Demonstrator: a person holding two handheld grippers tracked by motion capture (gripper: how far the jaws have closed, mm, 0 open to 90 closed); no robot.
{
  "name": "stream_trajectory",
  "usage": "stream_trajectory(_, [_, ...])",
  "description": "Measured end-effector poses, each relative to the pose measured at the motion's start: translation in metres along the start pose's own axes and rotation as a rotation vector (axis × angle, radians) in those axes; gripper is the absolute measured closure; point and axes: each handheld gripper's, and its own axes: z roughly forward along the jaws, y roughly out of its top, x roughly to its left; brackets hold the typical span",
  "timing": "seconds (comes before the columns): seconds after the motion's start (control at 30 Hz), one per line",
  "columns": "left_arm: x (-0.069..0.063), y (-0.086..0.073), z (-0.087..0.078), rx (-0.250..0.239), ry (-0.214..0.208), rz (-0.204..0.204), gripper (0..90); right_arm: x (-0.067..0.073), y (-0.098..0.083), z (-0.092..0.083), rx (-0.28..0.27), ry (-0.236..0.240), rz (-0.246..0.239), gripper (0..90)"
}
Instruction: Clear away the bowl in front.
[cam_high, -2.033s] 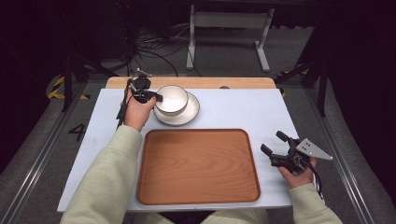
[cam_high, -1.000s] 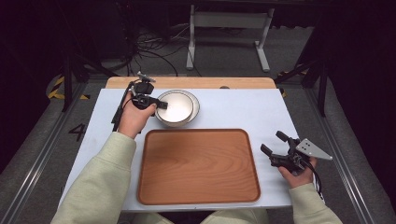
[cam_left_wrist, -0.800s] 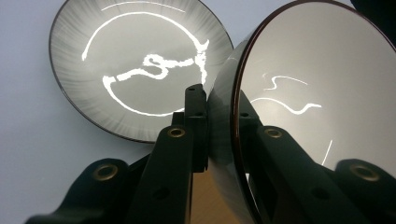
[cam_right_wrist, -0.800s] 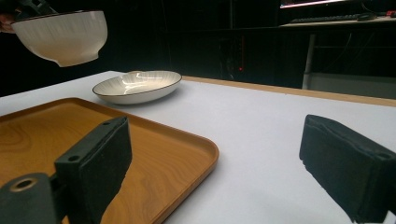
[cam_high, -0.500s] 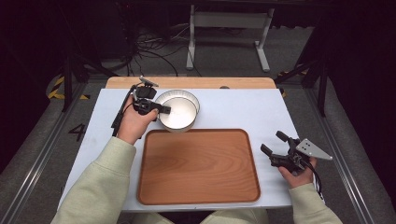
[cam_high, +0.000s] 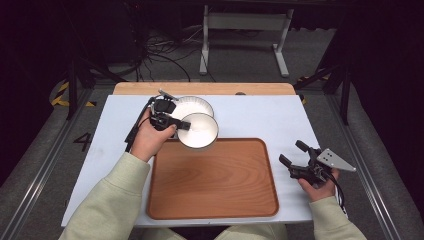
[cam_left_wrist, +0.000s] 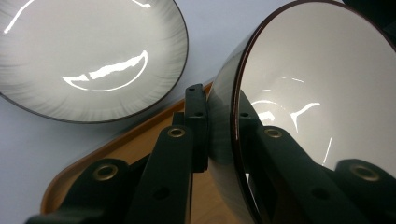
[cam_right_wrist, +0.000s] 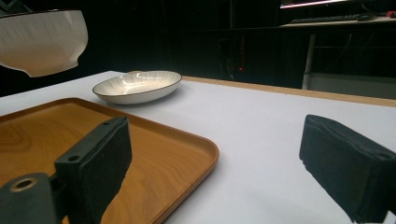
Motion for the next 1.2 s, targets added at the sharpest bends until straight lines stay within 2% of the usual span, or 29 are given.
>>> stream_trajectory(0.23, [-0.012,-0.007,0.012,0.033,-0.027,0.029,82.2,0.000,0.000,0.000,0.000,0.001,-0.001,9.9])
stream_trajectory(0.27, [-0.013,-0.007,0.013,0.042,-0.028,0.042,82.2,0.000,0.000,0.000,0.000,0.000,-0.002,9.9])
stream_trajectory(0.6, [-0.027,-0.014,0.024,0.074,-0.044,0.074,82.2,0.000,0.000,0.000,0.000,0.001,-0.002,9.9])
stream_trajectory(1.2, [-0.034,-0.028,0.043,0.132,-0.032,0.117,82.1,0.000,0.000,0.000,-0.001,0.002,-0.001,9.9])
